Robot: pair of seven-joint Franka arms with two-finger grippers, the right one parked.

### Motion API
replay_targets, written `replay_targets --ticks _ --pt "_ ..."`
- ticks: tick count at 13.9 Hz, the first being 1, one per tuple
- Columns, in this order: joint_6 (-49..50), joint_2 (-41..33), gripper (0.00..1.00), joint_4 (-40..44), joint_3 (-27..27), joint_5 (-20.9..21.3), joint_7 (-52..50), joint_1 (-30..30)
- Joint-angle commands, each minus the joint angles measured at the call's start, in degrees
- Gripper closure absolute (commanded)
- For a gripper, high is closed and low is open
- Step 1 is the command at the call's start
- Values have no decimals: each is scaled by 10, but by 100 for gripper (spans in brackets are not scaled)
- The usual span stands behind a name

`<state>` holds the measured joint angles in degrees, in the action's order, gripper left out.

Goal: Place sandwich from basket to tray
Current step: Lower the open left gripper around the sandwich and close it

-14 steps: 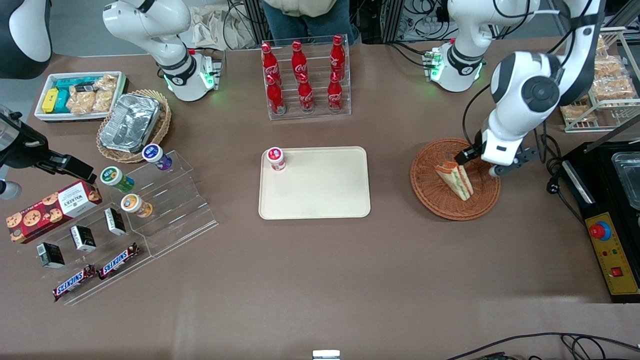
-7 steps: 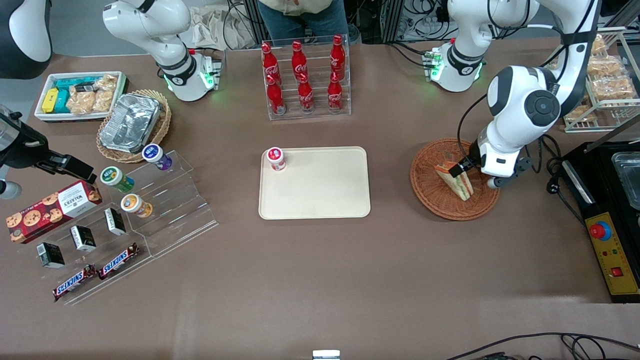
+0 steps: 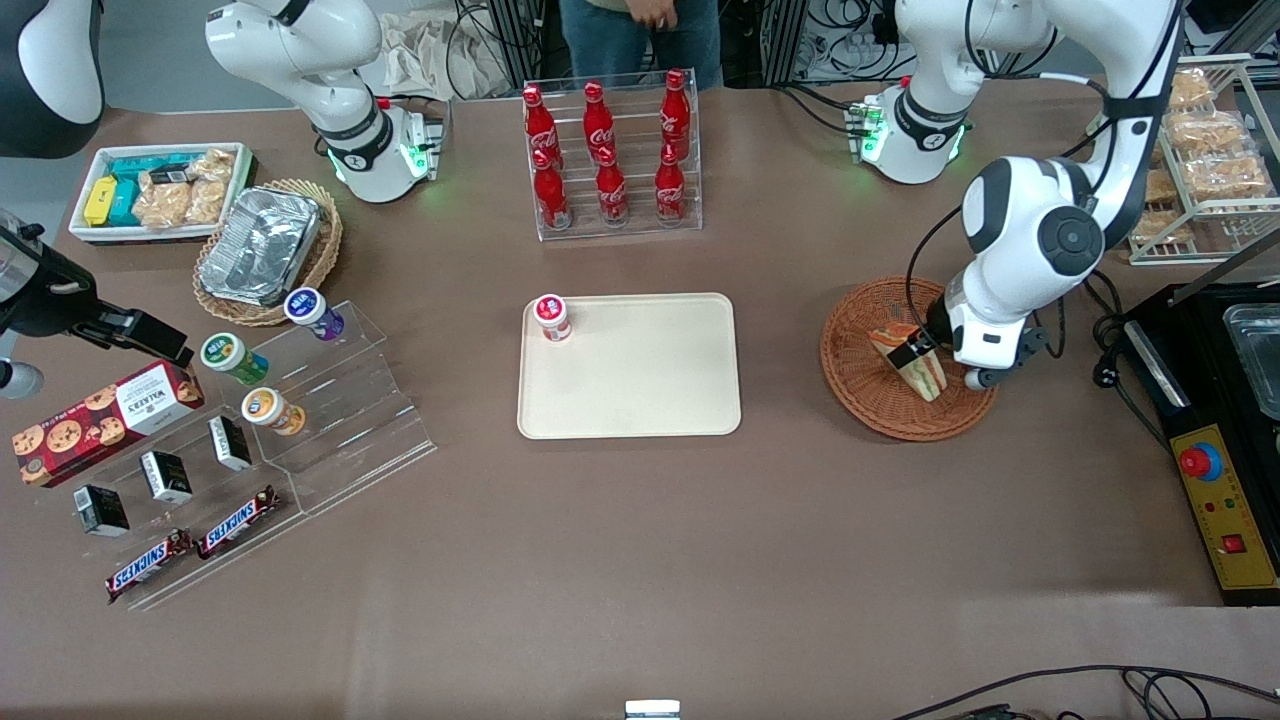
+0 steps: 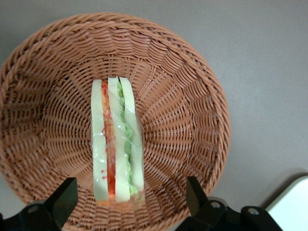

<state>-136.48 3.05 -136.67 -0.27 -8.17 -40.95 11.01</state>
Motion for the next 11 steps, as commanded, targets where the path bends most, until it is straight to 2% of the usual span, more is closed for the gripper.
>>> replay_targets --ticks 1,4,5,6,7,8,9,11 --pt "-49 5 0 -27 -1 -9 3 3" --pt "-80 12 1 -49 -1 -6 3 8" --pt "-89 19 4 -57 0 -2 4 10" --pt "-98 19 16 -61 -1 -2 2 10" --pt "-97 17 42 -59 -1 -2 -4 10" --pt "-97 13 87 -59 0 -2 -3 10" --pt "-95 10 100 -56 0 -1 -3 10" --pt "-66 -1 100 -42 0 -1 -2 10"
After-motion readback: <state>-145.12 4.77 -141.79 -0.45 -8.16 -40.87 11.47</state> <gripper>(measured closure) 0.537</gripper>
